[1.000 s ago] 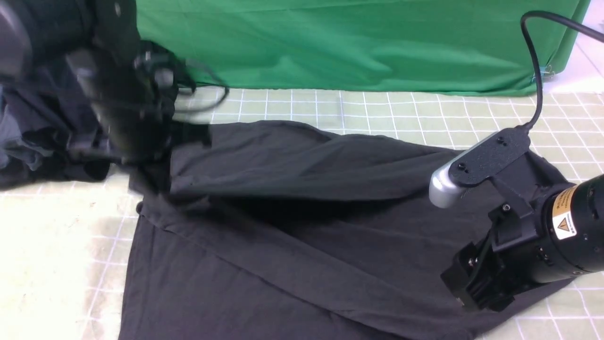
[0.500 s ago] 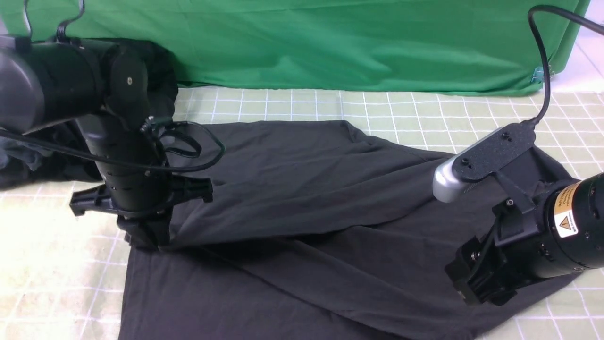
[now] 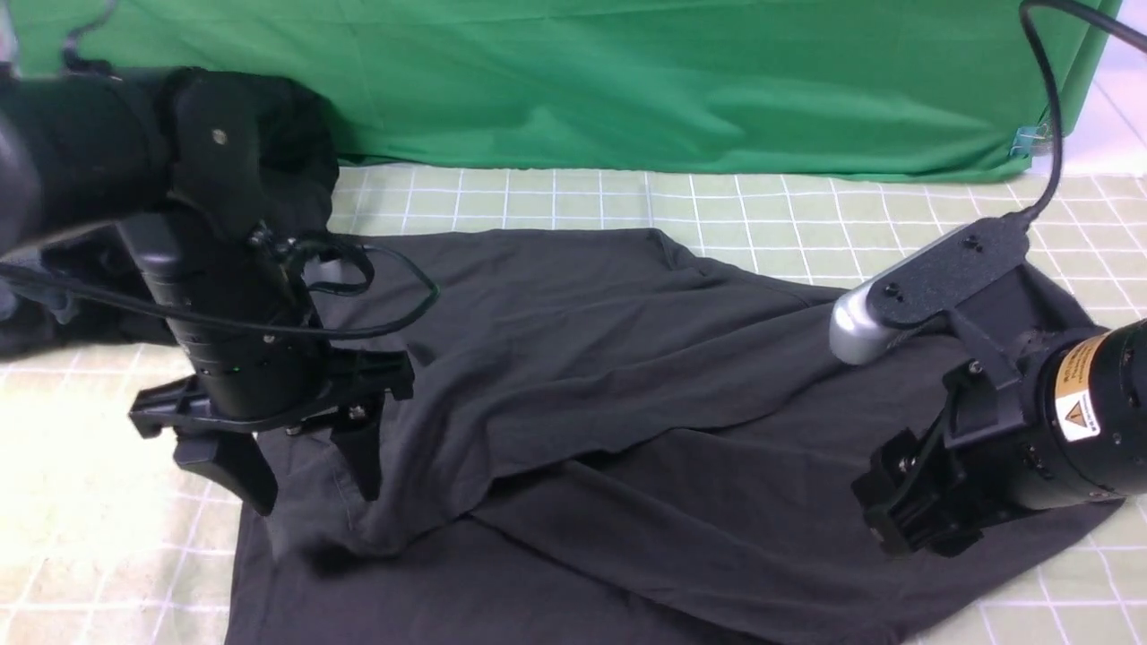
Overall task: Fold a long-sleeved shirt over a green coffee tablecloth.
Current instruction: 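Fold the left side of the dark shirt inward over its body with the left gripper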
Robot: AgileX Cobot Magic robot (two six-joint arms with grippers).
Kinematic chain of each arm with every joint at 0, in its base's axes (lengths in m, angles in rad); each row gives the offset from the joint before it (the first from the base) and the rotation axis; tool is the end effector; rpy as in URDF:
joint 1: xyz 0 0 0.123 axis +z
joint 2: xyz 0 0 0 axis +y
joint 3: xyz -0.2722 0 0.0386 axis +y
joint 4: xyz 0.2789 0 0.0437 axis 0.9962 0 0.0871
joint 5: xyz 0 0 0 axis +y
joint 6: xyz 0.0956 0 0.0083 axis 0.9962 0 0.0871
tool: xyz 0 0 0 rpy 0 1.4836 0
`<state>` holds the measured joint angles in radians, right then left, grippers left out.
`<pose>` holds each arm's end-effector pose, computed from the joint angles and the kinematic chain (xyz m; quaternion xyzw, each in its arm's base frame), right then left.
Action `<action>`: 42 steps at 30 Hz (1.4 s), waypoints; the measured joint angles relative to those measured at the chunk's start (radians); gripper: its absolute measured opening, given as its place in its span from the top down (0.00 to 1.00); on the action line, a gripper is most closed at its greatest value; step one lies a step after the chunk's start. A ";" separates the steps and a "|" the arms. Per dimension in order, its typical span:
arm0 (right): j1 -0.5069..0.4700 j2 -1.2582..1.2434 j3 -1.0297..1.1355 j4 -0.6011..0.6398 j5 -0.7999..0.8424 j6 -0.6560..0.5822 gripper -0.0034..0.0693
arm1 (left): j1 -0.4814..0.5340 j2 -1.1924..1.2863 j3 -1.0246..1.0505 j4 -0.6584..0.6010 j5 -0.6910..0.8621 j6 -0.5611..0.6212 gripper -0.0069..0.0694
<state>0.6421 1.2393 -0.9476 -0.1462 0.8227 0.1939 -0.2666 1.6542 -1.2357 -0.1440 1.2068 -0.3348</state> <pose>0.2282 0.1579 0.2732 -0.2461 0.9293 0.0494 0.2710 0.3218 -0.1012 0.2226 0.0585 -0.9959 0.0694 0.0045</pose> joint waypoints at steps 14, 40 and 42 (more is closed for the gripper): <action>-0.151 0.000 -0.053 -0.012 0.034 -0.017 0.34 | -0.003 -0.099 0.096 0.275 -0.283 -0.093 0.24; -0.151 0.000 -0.053 -0.011 0.059 -0.031 0.34 | 0.010 0.178 0.096 0.282 -0.341 0.108 0.86; -0.151 0.000 -0.053 -0.011 0.059 -0.031 0.34 | 0.010 0.155 0.097 0.292 -0.316 0.103 0.86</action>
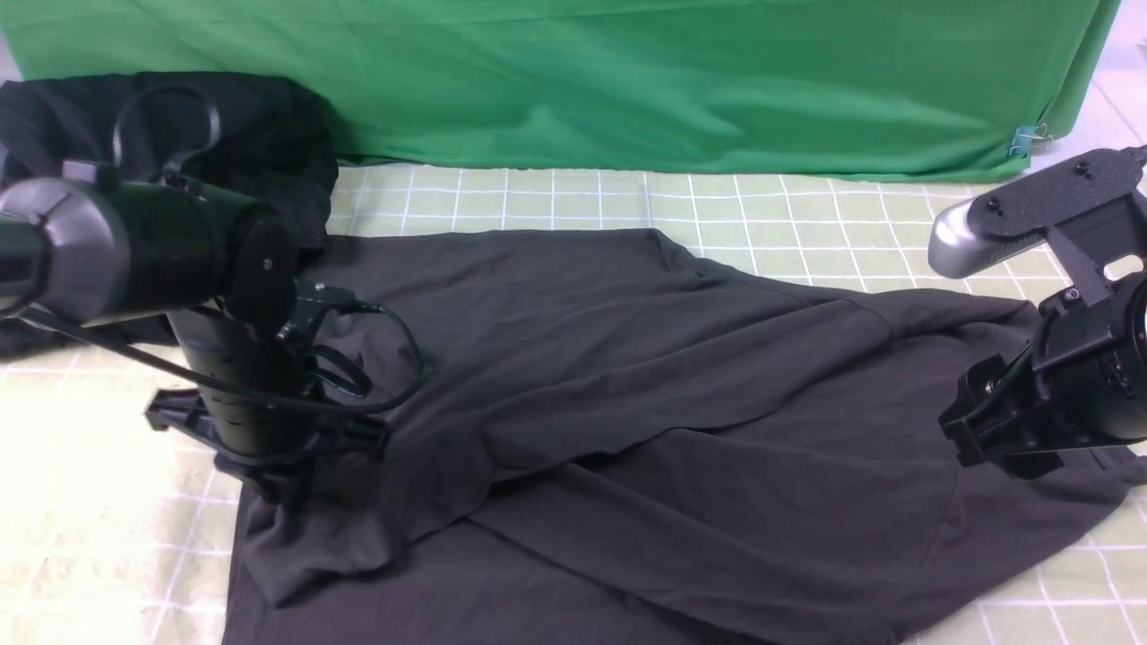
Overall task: Fold a long-sleeved shirt over a green coffee tablecloth.
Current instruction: 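Fold the left side of the dark shirt inward over its body with the left gripper, then grasp the near edge of the shirt at its hem and shoulder corners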
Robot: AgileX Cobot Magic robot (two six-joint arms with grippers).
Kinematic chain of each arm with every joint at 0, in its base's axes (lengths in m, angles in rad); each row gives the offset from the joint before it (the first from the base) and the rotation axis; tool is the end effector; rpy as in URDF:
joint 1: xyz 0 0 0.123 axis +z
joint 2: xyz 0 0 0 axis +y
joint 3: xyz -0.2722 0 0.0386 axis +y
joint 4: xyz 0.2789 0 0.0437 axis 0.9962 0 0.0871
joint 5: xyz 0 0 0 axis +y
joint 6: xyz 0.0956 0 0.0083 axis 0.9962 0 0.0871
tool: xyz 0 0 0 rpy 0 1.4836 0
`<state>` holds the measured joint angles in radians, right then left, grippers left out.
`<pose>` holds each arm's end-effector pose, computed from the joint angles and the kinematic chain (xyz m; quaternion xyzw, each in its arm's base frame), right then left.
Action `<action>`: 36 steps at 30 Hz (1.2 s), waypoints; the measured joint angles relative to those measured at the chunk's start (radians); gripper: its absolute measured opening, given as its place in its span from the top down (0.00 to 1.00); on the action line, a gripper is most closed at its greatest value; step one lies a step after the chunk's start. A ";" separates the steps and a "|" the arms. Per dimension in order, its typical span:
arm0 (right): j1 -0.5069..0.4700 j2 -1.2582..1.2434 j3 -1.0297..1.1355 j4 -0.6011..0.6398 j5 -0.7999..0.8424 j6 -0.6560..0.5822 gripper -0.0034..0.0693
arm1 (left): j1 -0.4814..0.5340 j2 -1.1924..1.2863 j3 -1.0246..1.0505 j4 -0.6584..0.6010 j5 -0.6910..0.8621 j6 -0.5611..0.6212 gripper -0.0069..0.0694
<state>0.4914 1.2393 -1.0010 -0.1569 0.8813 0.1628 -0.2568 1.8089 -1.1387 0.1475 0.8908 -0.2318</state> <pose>0.2510 0.1212 0.2881 -0.1887 0.9428 0.0174 0.2741 0.3482 -0.0801 0.1446 0.0559 0.9955 0.0460 0.0613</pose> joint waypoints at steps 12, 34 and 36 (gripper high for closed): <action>0.000 0.000 0.000 0.000 0.000 -0.001 0.34 | 0.000 -0.052 0.000 0.032 0.065 0.002 0.82; 0.000 0.000 0.000 0.002 0.001 -0.001 0.34 | -0.113 -0.420 0.202 -0.157 0.269 -0.079 0.34; 0.000 0.000 0.000 0.002 0.001 -0.001 0.34 | -0.166 -0.447 0.299 -0.162 0.235 -0.122 0.35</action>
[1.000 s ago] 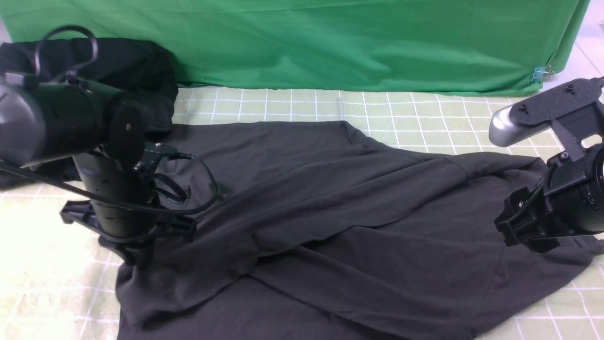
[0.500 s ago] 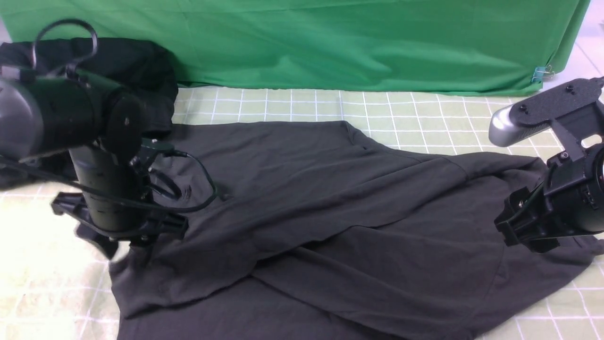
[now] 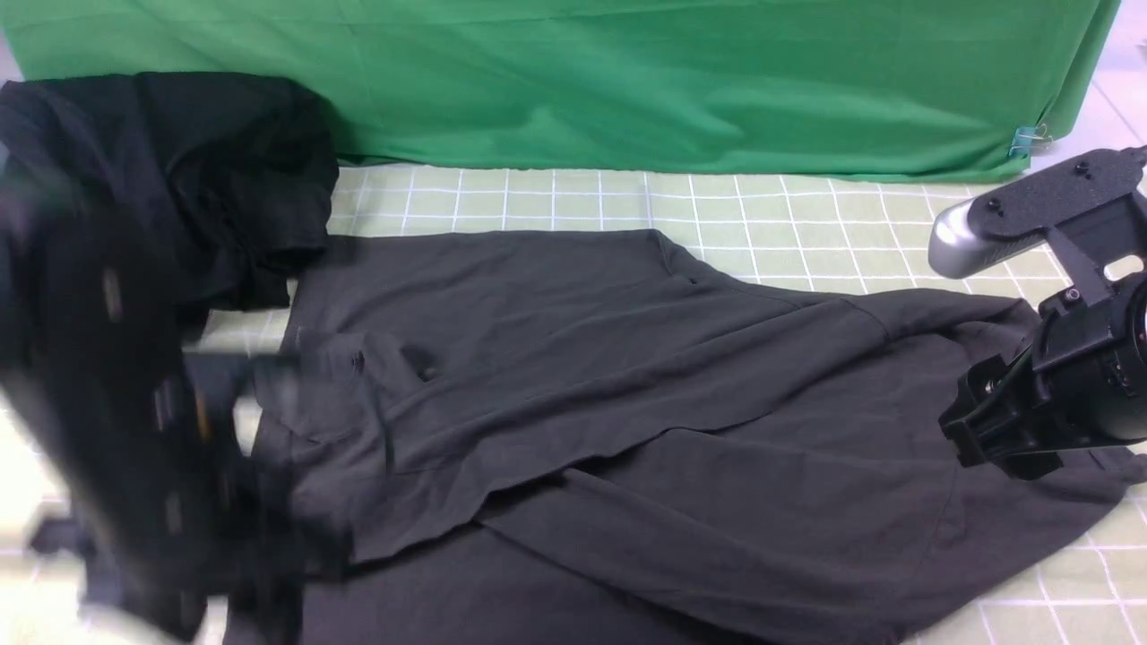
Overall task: Fold a long-sleeved shirt over a green coffee tablecloth.
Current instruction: 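Grasp the near edge of the shirt at its hem and shoulder corners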
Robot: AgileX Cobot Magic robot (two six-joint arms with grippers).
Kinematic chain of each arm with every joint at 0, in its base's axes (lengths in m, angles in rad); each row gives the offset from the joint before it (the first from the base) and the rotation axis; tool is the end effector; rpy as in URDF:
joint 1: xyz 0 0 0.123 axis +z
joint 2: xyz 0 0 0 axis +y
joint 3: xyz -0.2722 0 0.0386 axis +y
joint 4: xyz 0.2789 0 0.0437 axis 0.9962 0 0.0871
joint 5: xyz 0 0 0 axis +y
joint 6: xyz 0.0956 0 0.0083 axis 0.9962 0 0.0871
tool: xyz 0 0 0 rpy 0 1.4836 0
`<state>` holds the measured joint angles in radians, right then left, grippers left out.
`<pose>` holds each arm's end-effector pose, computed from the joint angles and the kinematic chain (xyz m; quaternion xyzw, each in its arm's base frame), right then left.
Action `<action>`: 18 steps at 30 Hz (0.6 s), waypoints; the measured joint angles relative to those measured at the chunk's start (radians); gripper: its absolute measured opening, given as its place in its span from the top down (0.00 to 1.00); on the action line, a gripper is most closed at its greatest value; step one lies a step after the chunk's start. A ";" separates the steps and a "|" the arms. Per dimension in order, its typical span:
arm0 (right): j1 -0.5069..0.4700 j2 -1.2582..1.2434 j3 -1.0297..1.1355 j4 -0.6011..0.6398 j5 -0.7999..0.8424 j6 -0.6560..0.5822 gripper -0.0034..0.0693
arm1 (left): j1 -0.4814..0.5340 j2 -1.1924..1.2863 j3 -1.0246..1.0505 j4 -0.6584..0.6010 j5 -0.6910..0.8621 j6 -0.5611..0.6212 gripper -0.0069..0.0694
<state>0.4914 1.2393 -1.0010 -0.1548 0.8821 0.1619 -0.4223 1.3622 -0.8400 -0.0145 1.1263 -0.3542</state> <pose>0.2509 0.1213 0.2880 -0.1887 0.9430 0.0181 0.2734 0.2237 -0.1019 0.2001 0.0310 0.9995 -0.0079 0.0019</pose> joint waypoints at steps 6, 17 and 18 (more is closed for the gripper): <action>0.000 -0.001 0.000 0.001 0.000 -0.002 0.34 | -0.074 -0.011 0.224 0.015 -0.132 -0.144 0.27; 0.000 -0.001 0.000 0.020 0.021 -0.092 0.34 | -0.074 0.008 0.302 0.030 -0.295 -0.197 0.29; 0.000 -0.001 0.000 0.025 0.033 -0.112 0.34 | -0.074 0.022 0.302 0.025 -0.295 -0.190 0.33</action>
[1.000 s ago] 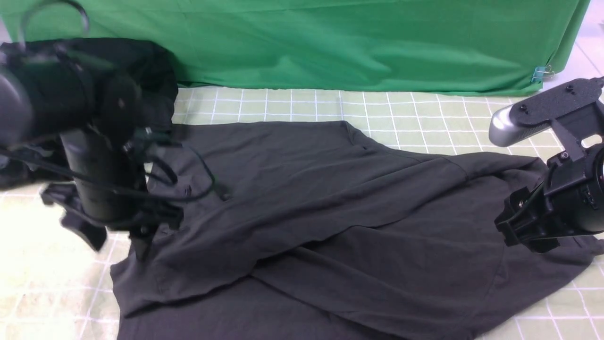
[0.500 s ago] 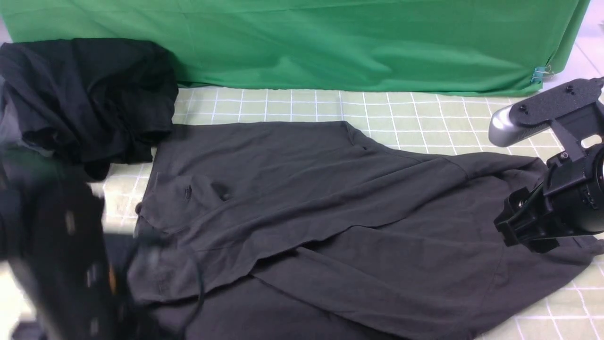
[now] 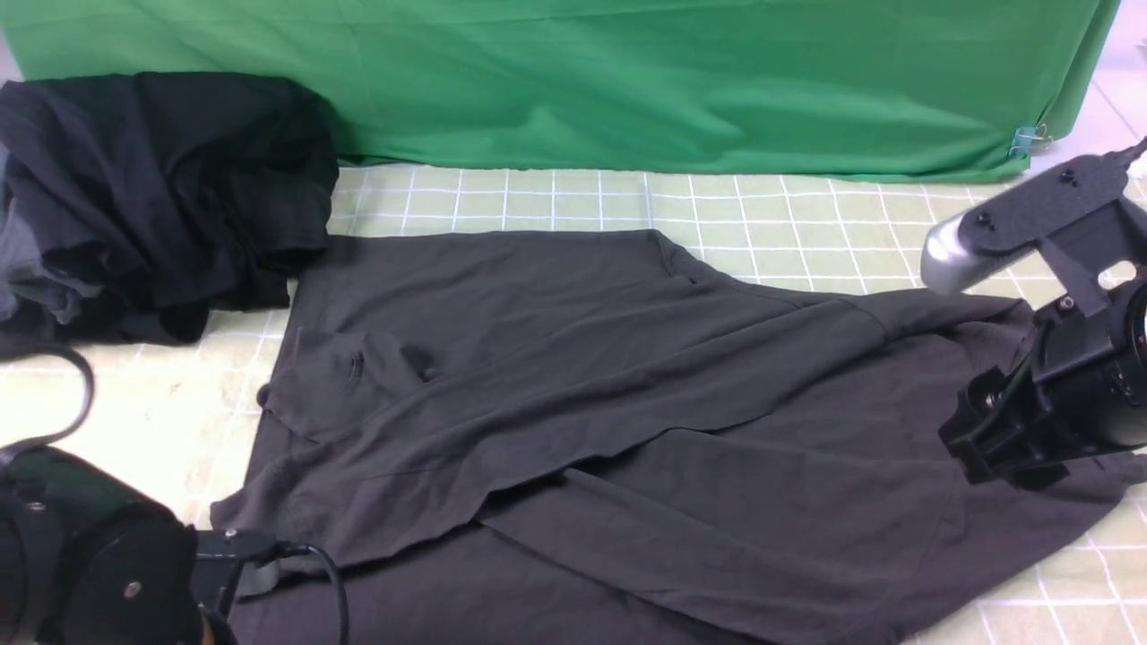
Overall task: Fold a long-sleeved shirt over a green coffee tablecloth.
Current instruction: 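Grasp the near edge of the shirt at its hem and shoulder corners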
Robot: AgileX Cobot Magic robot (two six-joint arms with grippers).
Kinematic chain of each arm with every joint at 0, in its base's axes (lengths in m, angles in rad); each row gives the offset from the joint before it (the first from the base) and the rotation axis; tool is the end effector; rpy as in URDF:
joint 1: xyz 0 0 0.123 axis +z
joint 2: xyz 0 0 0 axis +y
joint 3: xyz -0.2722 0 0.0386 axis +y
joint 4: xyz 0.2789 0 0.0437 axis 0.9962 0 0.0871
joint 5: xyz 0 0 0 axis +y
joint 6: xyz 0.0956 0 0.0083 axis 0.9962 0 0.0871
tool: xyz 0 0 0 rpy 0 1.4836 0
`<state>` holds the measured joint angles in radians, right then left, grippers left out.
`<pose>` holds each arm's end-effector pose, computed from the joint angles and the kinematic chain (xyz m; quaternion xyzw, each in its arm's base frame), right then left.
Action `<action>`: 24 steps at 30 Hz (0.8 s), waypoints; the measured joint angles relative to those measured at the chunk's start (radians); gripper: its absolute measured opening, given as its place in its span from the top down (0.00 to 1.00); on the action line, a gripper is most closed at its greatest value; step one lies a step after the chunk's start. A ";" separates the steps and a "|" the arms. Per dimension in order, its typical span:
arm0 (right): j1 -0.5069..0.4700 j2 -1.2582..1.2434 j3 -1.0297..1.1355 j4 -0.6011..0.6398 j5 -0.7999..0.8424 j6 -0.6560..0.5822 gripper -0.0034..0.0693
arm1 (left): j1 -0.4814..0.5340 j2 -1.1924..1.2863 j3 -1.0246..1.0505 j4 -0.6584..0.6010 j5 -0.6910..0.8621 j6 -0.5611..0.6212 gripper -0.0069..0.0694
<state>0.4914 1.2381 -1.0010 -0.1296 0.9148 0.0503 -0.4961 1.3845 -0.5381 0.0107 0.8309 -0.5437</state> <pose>0.2475 0.1213 0.2865 -0.2361 0.9372 0.0094 0.2567 0.1790 -0.0960 0.1218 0.0202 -0.9997 -0.0082 0.0064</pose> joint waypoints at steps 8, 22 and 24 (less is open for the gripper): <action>0.000 0.000 0.000 0.157 0.133 -0.218 0.34 | -0.001 0.008 -0.022 -0.003 0.072 0.042 0.83; 0.222 0.010 0.158 0.296 0.021 -0.311 0.22 | -0.001 -0.243 -0.050 0.052 0.302 0.042 0.89; 0.240 0.039 0.199 0.296 -0.040 -0.304 0.18 | -0.001 -0.247 -0.050 0.054 0.304 0.040 0.89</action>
<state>0.7316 1.2773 -0.8016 0.1660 0.8751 -0.2541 -0.4972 1.1380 -0.5876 0.0643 1.1352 -0.5040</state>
